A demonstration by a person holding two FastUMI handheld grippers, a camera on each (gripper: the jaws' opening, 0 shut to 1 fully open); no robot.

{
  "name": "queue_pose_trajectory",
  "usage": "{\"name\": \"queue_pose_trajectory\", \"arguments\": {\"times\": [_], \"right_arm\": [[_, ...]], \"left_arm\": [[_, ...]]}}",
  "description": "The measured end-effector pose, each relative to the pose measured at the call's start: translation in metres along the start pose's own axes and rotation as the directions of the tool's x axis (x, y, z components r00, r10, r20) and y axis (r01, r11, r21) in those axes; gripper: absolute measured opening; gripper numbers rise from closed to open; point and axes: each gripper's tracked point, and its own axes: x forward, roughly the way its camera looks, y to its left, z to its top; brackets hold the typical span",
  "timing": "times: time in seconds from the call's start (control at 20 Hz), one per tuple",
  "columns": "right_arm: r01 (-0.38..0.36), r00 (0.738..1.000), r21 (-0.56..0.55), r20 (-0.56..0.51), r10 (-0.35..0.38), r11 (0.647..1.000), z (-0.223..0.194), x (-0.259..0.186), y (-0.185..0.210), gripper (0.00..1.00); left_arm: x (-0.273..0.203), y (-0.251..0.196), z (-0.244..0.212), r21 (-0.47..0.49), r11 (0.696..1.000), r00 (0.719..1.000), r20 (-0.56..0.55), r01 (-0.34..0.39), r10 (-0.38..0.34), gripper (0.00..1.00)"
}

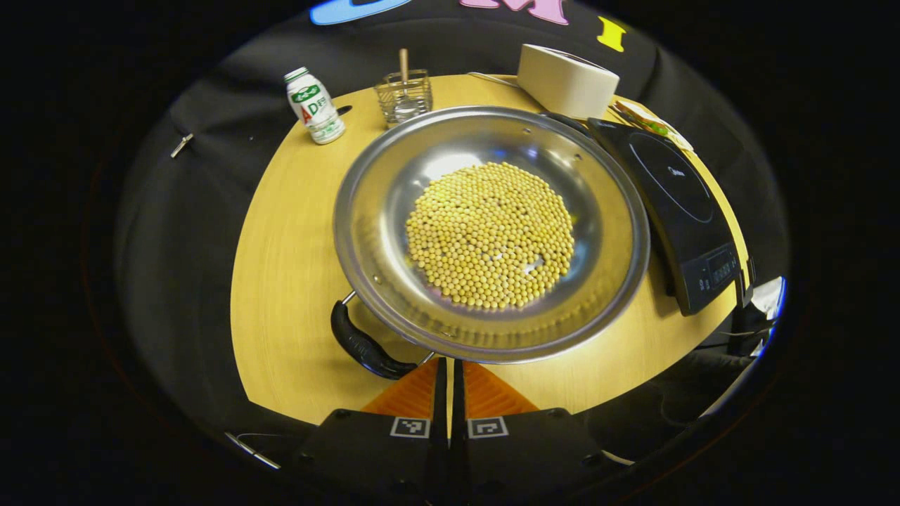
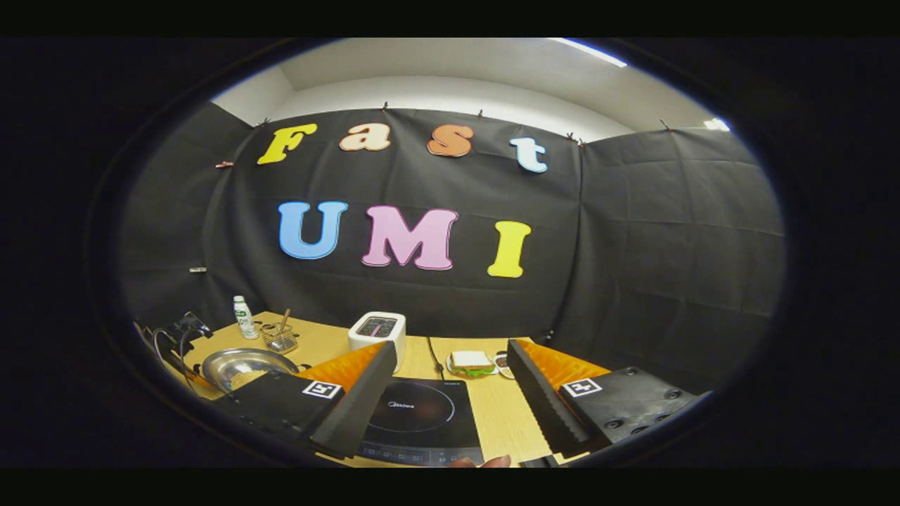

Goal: First push the handle of the pot to place it horizontally, then grasp the pot with both hands and set it on the induction cooktop.

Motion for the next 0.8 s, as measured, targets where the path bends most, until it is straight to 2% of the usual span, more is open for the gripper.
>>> {"name": "queue_pose_trajectory", "arguments": {"times": [0.5, 0.8], "right_arm": [[0.005, 1.000, -0.013, -0.014, -0.005, 1.000, -0.004, 0.014, 0.008, 0.96], [0.012, 0.999, -0.023, -0.036, -0.013, 1.000, -0.011, 0.023, 0.010, 0.96]], "left_arm": [[0.017, 0.065, 0.019, -0.188, 0.979, 0.996, 0.029, -0.072, 0.079, 0.05], [0.026, 0.098, 0.039, -0.225, 0.965, 0.989, 0.037, -0.134, 0.146, 0.05]]}}
